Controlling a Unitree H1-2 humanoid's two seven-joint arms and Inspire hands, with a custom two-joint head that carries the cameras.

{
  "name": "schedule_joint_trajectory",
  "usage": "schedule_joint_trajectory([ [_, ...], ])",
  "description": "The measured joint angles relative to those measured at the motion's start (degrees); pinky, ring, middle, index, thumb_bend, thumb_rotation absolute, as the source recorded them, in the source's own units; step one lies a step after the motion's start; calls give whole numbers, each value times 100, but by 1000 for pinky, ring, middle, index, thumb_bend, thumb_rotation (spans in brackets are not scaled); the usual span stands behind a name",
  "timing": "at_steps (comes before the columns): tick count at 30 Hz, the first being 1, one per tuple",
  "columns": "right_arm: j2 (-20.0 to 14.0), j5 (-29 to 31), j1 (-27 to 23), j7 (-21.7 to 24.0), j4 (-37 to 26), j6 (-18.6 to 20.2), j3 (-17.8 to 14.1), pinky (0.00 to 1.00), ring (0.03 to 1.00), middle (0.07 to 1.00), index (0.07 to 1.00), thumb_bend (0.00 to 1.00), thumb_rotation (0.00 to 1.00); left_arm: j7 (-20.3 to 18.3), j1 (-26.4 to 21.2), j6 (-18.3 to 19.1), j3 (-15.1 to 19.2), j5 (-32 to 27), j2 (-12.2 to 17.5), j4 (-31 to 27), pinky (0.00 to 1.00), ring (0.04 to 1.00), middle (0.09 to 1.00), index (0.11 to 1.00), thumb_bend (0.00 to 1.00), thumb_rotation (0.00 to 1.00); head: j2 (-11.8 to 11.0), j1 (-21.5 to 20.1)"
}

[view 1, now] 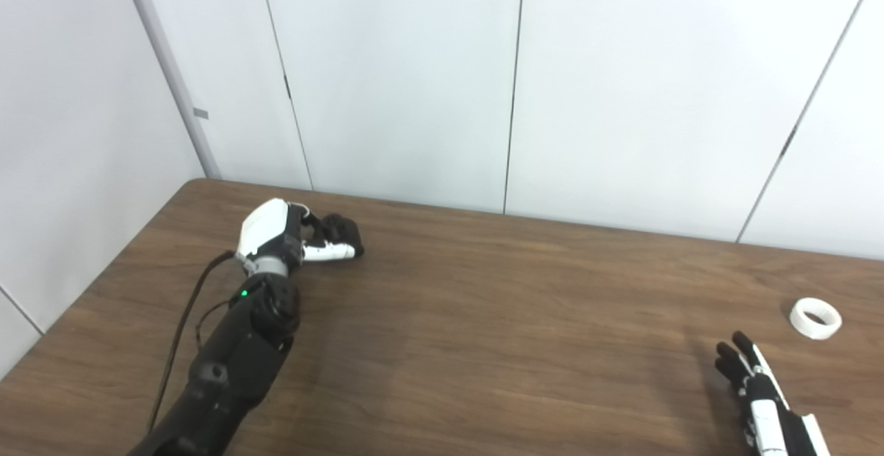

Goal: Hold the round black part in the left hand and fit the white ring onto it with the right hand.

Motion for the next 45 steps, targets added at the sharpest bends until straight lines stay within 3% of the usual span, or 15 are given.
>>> schedule_joint_trajectory([
  [11,5,-28,-3,1,-40,13,1,1000,923,922,951,605,994,-173,608,-81,-144,158,-36,-1470,1000,890,785,485,522,48,44,-35],
  [21,5,-41,-10,2,-48,25,-2,1000,943,921,948,593,997,-595,1207,130,-285,379,-330,-2728,1000,908,806,486,520,51,149,-202],
  [30,149,98,-1,-75,-279,375,-150,980,934,911,922,565,985,-831,1892,89,-428,645,-568,-3691,1000,923,814,485,521,54,334,-597],
  [45,184,48,223,-146,-892,769,-227,986,934,915,915,597,1000,-936,2317,-191,-799,1245,-902,-3959,1000,915,815,487,519,59,501,-993],
])
